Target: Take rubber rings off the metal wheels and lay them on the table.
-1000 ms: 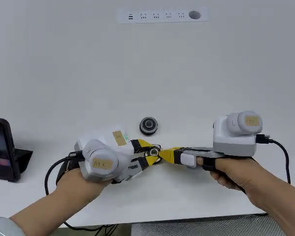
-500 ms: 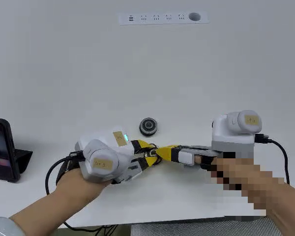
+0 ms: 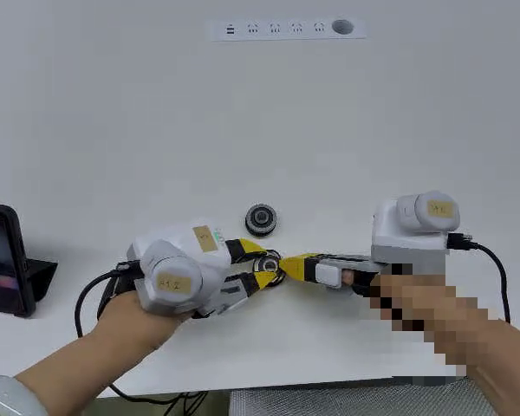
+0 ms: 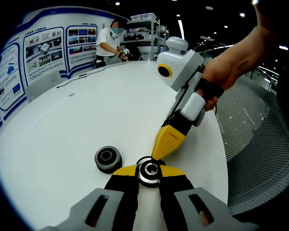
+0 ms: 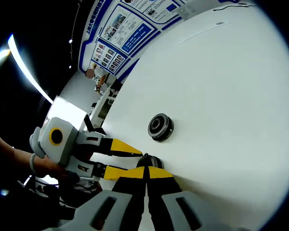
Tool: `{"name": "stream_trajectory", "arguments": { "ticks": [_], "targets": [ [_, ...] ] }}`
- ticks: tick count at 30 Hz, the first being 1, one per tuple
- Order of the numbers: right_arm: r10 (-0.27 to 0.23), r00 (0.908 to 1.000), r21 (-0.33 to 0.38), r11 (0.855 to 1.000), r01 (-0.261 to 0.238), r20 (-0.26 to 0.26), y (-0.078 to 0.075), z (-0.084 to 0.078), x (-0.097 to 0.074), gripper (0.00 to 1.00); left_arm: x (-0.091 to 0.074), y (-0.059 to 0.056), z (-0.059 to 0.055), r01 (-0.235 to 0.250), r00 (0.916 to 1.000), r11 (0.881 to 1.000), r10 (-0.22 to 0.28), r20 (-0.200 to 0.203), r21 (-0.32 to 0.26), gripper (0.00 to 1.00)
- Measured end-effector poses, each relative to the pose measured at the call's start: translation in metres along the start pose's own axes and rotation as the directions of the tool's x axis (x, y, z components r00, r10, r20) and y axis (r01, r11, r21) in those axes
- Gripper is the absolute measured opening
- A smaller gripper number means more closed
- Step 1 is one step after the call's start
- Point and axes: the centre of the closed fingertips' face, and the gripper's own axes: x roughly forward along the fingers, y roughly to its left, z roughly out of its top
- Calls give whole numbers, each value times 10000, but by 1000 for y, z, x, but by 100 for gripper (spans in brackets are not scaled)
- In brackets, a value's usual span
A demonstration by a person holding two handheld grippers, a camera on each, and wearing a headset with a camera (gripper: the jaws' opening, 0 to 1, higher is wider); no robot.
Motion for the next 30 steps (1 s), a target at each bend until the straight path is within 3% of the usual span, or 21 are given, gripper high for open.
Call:
{"name": "stream_trajectory", "arguments": {
  "ticks": [14,22,30],
  "targets": [
    [113,9999,11,9999,-113,67,4,0,-2,2,-2,-4,1,140,9996,9999,-142,238,91,33],
    [391,9991,51,9992,-392,188,15,1,-4,2,-7,-5,-3,-20,9994,10000,22,354,-43,47],
    [715,9968,202,9972,-723,365,25,0,-8,2,-11,-6,-7,-106,9991,9996,117,420,-250,53]
  ]
}}
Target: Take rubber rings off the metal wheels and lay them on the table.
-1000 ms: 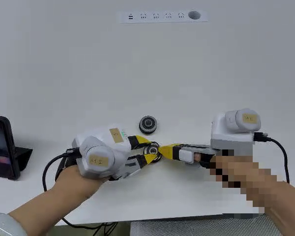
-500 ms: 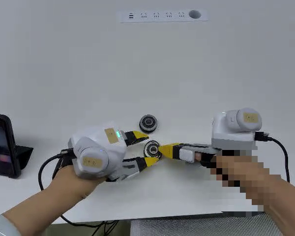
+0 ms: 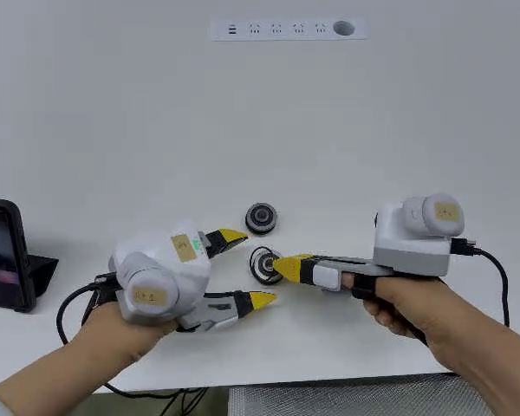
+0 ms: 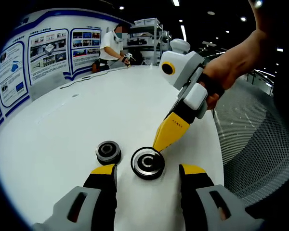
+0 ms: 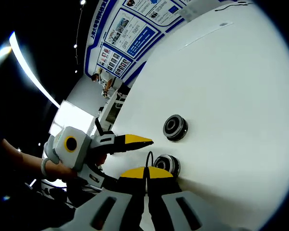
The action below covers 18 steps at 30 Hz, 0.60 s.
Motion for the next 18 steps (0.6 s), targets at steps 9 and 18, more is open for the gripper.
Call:
{"name": "stream_trajectory", "arguments": {
  "ticks": [9,18],
  "targets": [
    [117,9986,234,9996,-129,516,5,9,-18,2,-4,3,0,-130,9996,9994,138,248,-320,65],
    [-455,9937,446,9982,411,1026,-16,21,-41,2,-5,3,-3,-193,9997,9987,200,155,-467,68]
  ]
}}
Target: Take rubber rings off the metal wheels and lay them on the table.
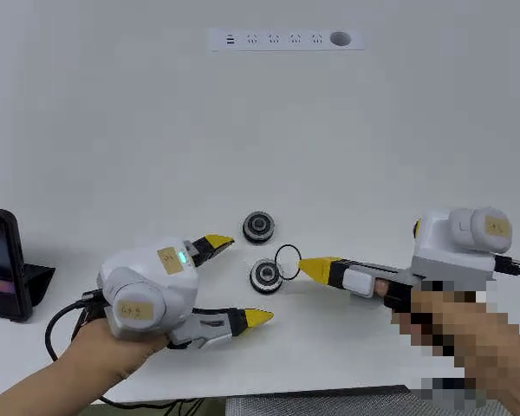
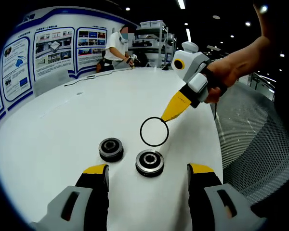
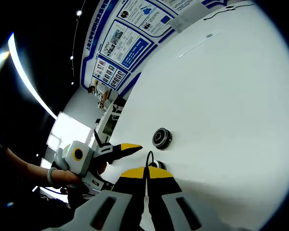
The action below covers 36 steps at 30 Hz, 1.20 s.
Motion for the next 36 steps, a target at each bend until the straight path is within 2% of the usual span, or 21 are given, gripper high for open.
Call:
{"name": "stream_trajectory", "arguments": {
  "ticks": [9,14,21,29,34,36],
  "targets": [
    [-607,9977,216,9980,600,308,-24,10,-13,2,-2,5,-2,-163,9999,9998,163,-38,-100,67],
    [-1000,9948,358,9944,992,214,-37,6,-14,2,-4,5,-4,-195,9998,9997,194,-67,-132,67],
    [-1665,9860,308,9856,1664,-8,-54,-2,-13,2,-5,6,-5,-208,9997,9996,206,-87,-180,66],
    [-2065,9784,-483,9773,2060,-47,-59,-1,-14,7,-6,6,-5,-182,9998,9996,180,-94,-231,65],
    [-2537,9670,-1591,9559,2470,-235,-67,0,-17,13,-5,5,-4,-123,9999,9997,122,-62,-232,63],
    [-2585,9656,-2096,9460,2472,-281,-65,0,-18,13,-5,5,-3,-134,9999,9996,132,-56,-239,63]
  ]
}}
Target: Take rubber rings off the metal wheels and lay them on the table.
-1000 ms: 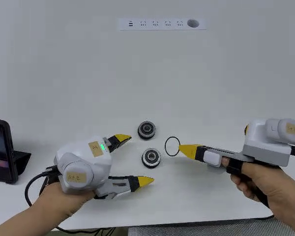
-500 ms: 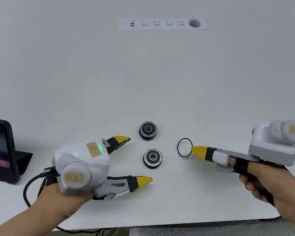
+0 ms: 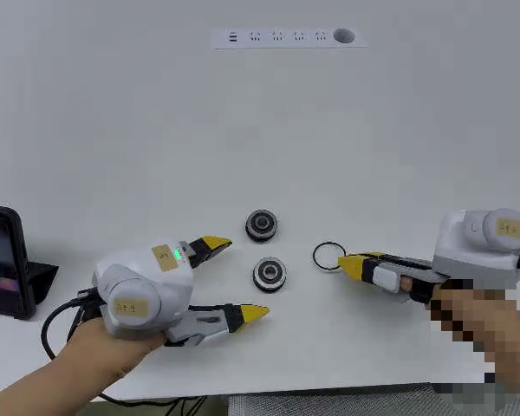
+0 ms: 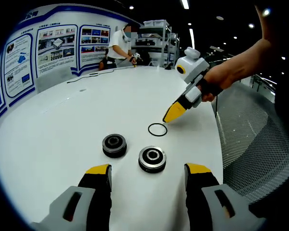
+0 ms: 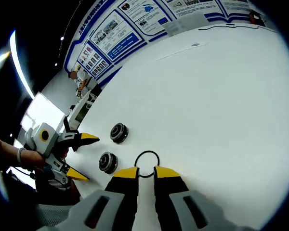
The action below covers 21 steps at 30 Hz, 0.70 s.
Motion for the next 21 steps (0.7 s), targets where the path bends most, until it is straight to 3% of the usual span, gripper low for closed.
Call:
{"name": "stream_trajectory", "arguments": {
  "ticks": [3,11,21],
  "targets": [
    [-143,9999,-690,9975,139,-58,2,2,-2,15,1,0,0,13,10000,10000,-13,0,-2,63],
    [97,10000,-516,9986,-98,-16,8,3,1,17,3,-4,3,86,10000,10000,-86,34,11,60],
    [602,9981,-469,9970,-609,-162,24,0,11,16,7,-7,7,195,9998,9998,-195,45,-2,47]
  ]
}}
